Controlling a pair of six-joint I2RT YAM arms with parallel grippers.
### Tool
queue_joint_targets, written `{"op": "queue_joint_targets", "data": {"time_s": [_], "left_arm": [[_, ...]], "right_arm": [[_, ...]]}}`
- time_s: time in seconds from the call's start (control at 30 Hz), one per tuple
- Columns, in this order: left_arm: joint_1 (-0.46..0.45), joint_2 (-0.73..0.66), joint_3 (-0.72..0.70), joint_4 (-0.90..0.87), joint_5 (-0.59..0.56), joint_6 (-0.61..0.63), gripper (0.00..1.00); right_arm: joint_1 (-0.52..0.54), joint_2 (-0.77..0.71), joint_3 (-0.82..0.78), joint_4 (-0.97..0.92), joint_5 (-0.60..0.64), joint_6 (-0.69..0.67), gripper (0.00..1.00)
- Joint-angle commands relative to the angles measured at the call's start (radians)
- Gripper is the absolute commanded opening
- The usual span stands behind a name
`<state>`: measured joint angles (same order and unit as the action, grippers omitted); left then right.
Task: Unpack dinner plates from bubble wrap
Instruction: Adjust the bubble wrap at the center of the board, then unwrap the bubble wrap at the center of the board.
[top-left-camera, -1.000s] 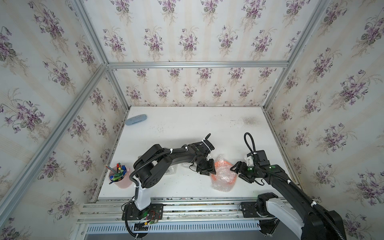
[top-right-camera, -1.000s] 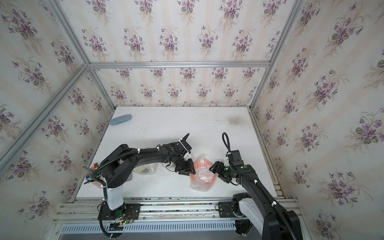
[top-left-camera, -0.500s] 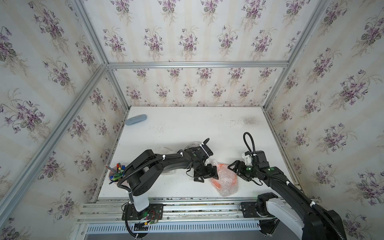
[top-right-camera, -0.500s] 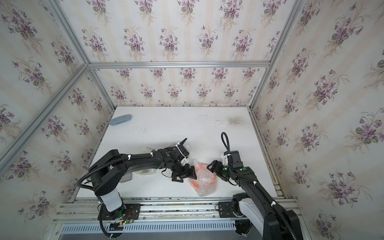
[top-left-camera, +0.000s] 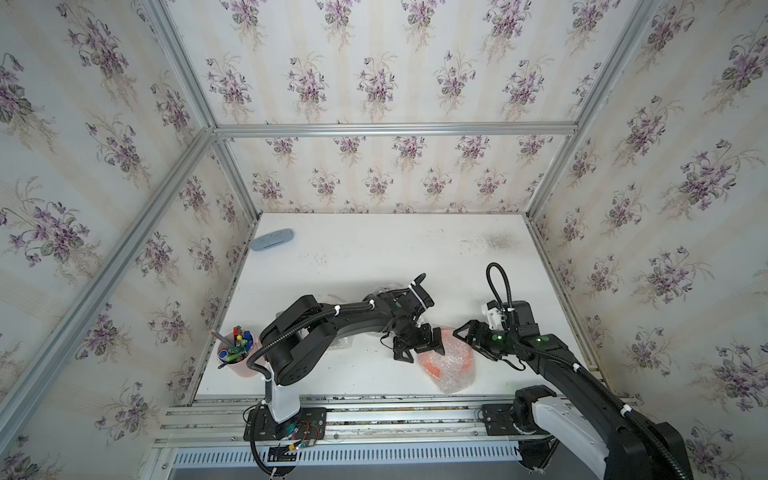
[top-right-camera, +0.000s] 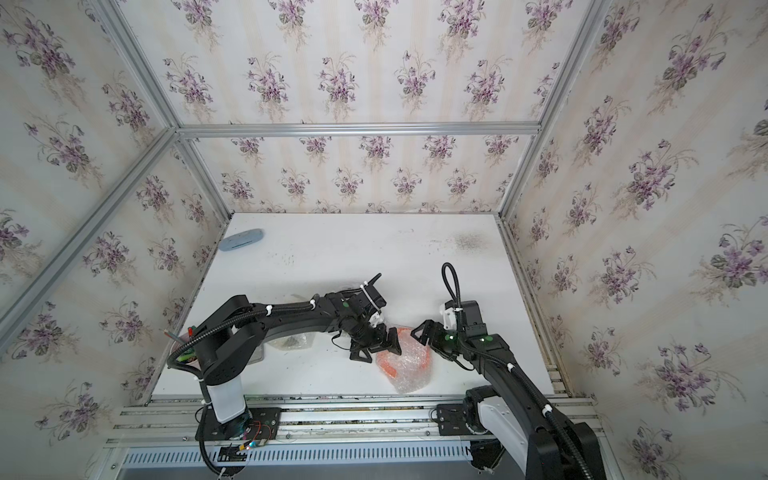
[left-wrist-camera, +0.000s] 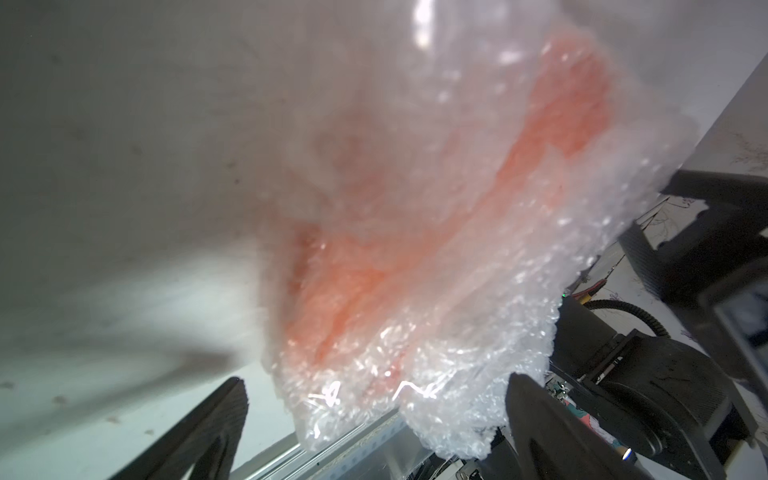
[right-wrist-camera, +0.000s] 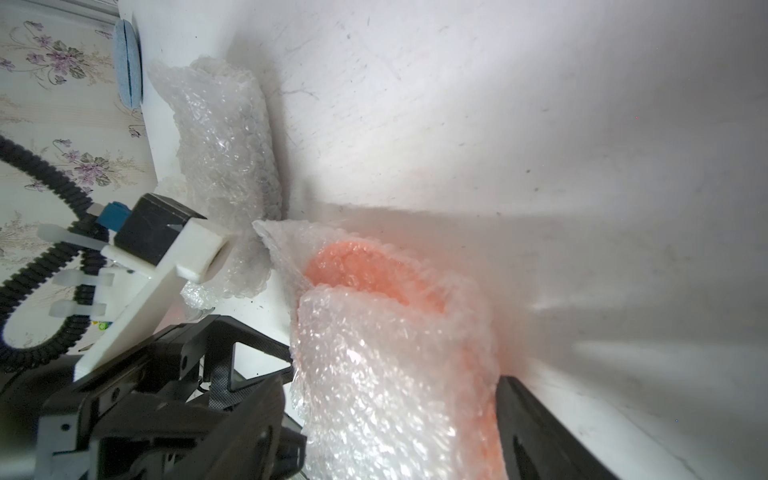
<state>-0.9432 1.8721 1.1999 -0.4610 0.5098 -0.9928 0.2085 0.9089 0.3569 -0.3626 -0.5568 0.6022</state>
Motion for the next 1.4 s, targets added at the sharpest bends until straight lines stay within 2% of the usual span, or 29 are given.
{"op": "queue_joint_targets", "data": {"time_s": [0.0, 0.33, 0.53, 0.63, 0.8, 1.0, 1.13, 1.37], "left_arm": [[0.0, 0.0, 0.01, -0.026, -0.02, -0.017, 0.99], [0.003, -0.01, 0.001, -0.025, -0.052, 0.001, 0.99], [0.045, -0.055, -0.043, 0.008, -0.07, 0.028, 0.99], [0.076, -0.077, -0.092, 0.082, -0.048, 0.024, 0.98], [0.089, -0.045, -0.096, 0.091, 0.019, 0.082, 0.97], [0.142, -0.074, -0.199, 0.171, 0.04, 0.082, 0.92], [0.164, -0.052, -0.189, 0.171, 0.087, 0.117, 0.9], [0.175, -0.054, -0.211, 0.171, 0.103, 0.136, 0.84]], "right_arm": [[0.009, -0.003, -0.001, 0.018, -0.012, -0.005, 0.81], [0.026, 0.004, -0.002, 0.019, -0.034, -0.015, 0.81], [0.026, 0.021, 0.008, -0.01, -0.047, -0.014, 0.81], [0.026, 0.034, 0.02, -0.038, -0.051, -0.017, 0.81], [0.031, 0.021, 0.017, -0.082, -0.031, -0.008, 0.8], [0.035, 0.015, 0.017, -0.099, -0.021, -0.002, 0.8], [0.034, 0.032, 0.017, -0.093, -0.031, -0.007, 0.79], [0.038, 0.021, 0.016, -0.092, -0.032, -0.003, 0.78]]}}
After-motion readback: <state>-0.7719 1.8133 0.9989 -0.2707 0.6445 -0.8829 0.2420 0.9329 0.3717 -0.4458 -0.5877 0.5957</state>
